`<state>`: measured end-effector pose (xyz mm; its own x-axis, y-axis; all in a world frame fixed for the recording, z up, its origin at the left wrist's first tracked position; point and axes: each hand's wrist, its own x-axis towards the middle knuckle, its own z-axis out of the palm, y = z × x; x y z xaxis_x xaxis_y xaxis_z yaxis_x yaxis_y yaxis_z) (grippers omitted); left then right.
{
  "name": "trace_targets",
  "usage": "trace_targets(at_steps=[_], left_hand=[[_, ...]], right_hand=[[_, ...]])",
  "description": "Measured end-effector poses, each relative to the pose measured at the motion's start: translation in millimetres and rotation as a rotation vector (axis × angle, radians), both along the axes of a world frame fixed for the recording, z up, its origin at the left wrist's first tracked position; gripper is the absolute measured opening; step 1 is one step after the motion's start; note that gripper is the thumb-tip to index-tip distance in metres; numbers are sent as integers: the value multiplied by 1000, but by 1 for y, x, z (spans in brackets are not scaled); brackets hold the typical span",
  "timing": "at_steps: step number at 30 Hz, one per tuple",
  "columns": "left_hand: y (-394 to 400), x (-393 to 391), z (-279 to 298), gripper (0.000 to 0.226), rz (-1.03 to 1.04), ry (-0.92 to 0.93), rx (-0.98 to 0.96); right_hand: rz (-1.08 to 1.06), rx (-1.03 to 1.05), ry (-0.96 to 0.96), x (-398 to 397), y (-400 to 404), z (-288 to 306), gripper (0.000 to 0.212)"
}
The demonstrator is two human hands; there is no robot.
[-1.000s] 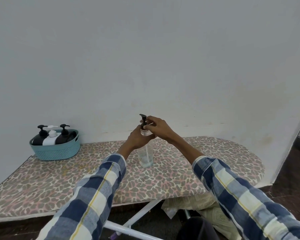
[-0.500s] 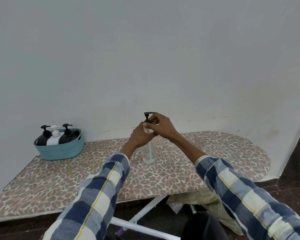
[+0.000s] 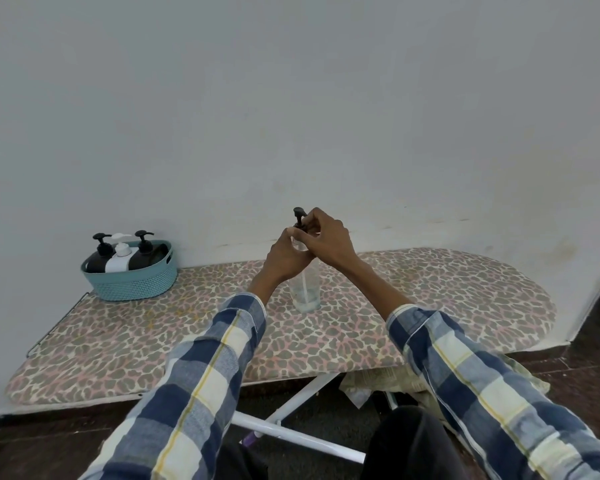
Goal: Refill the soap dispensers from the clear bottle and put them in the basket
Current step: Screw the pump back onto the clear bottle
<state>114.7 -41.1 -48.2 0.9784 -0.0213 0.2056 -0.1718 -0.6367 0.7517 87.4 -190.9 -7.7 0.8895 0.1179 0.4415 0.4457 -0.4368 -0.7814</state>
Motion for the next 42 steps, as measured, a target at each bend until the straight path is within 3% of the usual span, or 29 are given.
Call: trace_targets(at_steps=[4,7,11,20,24,30,38,42], left_hand=[[0,1,-1,78,12,10,-3],[-1,10,-6,77,3,3,7],[-6,-3,3,80,3,5,-25],[-10,-14,9,88,8,0,-38],[-7,-15,7,81,25,0,-33],[2,9,-7,81,24,-15,-27],[-15,-24,6,76,104,-71,4],[-15,-30,7,69,96,-72,-30]], right_hand=[[100,-11,14,2,-6,2,30],[65,-55,16,6,-10,3,22],[9,-75,3,5,-5,6,30],[26,-155,-15,8,-8,6,25],[-38,-151,-54,8,2,0,30],[138,-127,2,9,-13,3,27],[-20,-49,-20,5,2,1,28],[6,-79,-25,6,-1,4,30]])
